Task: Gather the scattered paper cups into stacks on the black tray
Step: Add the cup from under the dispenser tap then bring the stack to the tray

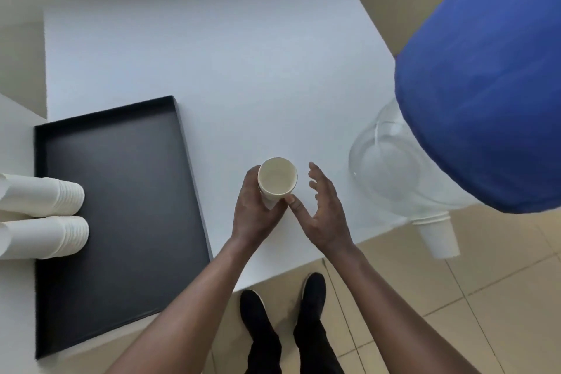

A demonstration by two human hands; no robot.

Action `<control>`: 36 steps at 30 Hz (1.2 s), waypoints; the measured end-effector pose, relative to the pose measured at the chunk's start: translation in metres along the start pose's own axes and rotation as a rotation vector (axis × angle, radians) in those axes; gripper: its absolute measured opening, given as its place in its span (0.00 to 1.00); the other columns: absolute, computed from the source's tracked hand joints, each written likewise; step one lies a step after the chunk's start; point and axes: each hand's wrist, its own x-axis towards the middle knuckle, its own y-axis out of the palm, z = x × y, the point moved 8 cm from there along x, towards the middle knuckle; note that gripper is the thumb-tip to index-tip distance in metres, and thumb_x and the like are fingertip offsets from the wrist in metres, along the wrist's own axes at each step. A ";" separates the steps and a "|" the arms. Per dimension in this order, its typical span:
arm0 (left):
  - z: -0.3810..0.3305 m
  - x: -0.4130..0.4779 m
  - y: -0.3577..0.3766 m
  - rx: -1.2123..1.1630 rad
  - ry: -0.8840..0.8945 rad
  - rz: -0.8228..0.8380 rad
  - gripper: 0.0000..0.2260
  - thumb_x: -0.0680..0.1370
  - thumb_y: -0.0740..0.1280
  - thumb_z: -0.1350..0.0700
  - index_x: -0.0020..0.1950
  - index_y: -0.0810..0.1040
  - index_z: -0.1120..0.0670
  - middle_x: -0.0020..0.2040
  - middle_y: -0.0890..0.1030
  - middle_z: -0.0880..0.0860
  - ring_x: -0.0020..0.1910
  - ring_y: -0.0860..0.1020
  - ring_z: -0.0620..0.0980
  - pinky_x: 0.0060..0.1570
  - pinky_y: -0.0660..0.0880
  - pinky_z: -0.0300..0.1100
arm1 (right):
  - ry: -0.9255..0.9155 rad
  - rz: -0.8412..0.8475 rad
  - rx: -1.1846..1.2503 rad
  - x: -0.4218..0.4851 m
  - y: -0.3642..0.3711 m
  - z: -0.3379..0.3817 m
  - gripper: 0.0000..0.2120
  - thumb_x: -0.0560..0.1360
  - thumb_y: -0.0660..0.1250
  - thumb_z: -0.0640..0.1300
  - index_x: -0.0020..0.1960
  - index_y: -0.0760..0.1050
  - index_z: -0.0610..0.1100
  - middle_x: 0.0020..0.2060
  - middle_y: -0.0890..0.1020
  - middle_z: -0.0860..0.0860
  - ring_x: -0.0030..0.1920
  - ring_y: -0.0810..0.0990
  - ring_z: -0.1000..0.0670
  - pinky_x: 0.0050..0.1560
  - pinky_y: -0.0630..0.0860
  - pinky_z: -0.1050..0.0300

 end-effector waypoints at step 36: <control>-0.026 -0.034 0.081 0.133 0.094 0.215 0.31 0.71 0.79 0.52 0.67 0.66 0.42 0.62 0.78 0.41 0.58 0.75 0.44 0.52 0.71 0.42 | 0.495 -0.721 -0.030 -0.133 -0.186 -0.092 0.25 0.73 0.75 0.56 0.62 0.67 0.51 0.53 0.78 0.54 0.52 0.82 0.42 0.46 0.79 0.50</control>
